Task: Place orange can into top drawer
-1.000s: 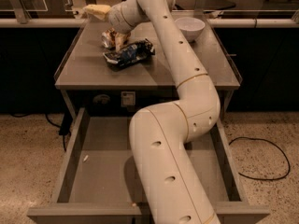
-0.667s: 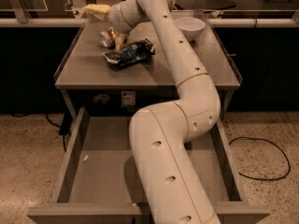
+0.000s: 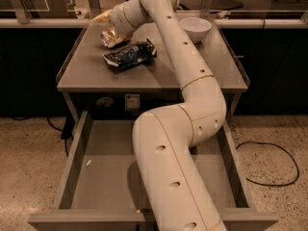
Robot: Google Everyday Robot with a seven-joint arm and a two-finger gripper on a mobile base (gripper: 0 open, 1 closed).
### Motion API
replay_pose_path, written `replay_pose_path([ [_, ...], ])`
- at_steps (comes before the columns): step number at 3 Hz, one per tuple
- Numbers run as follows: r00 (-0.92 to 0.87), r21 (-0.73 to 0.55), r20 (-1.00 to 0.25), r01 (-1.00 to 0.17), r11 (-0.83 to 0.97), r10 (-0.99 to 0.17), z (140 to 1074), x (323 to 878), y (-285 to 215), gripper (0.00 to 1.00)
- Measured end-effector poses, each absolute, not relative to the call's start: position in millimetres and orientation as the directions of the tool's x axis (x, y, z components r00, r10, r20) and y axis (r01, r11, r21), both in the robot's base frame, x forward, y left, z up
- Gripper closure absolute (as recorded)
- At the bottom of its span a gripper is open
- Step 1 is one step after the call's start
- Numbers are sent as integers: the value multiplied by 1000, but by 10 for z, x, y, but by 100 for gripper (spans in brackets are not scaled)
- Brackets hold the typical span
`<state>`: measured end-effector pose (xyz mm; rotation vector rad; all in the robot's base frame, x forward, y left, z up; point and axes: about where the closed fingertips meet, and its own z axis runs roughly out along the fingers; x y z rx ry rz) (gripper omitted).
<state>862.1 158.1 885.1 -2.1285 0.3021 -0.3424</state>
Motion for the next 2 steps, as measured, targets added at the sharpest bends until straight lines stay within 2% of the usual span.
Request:
replay_pose_path([
  [1,931,-838,127,-84,-539,-342,8851,8621,1581,64],
  [2,931,-838,127,-84,-539,-342,8851,8621,1581,74],
])
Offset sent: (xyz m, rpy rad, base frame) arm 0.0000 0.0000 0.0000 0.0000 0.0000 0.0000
